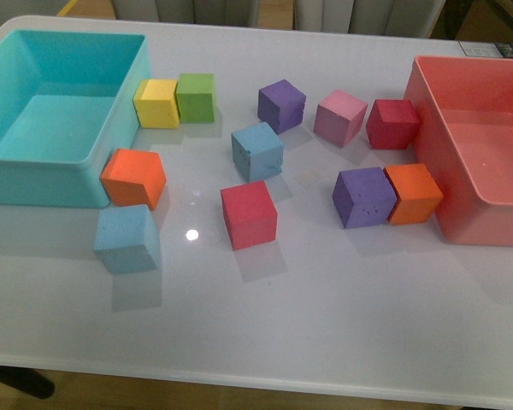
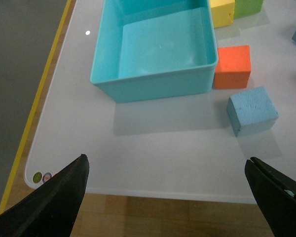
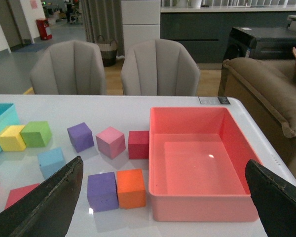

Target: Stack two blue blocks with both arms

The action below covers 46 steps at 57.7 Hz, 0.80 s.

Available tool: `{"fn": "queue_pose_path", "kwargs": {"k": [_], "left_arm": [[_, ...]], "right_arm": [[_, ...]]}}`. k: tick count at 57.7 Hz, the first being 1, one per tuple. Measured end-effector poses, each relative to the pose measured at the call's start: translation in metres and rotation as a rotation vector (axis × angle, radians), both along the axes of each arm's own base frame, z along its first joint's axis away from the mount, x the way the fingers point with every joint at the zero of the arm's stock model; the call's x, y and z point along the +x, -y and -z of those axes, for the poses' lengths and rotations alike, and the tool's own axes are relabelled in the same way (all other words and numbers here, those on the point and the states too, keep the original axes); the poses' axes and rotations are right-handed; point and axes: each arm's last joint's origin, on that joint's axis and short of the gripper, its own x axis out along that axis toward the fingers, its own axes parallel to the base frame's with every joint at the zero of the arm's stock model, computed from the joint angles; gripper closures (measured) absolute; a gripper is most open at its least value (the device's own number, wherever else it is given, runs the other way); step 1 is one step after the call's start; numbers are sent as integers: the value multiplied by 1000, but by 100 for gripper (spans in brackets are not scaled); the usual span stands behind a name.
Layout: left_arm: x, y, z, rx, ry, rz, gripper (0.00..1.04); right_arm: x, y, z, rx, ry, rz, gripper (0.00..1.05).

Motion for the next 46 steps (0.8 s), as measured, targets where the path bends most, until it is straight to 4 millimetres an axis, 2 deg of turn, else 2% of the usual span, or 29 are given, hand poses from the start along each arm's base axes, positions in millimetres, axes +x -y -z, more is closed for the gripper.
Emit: {"fn": "queue_pose_path", "kwargs": {"k": [8, 23, 35, 46], "left_arm": [[27, 9, 10, 0, -33, 37, 9], [72, 36, 44, -3, -132, 69, 9], [93, 58, 78, 21, -227, 109, 9], [113, 77, 101, 24, -289, 122, 9]], "right_arm": [[0, 0, 0, 0, 0, 0, 9], [0, 0, 0, 0, 0, 0, 9], [0, 0, 0, 0, 0, 0, 9], [0, 0, 0, 0, 0, 0, 9]]}}
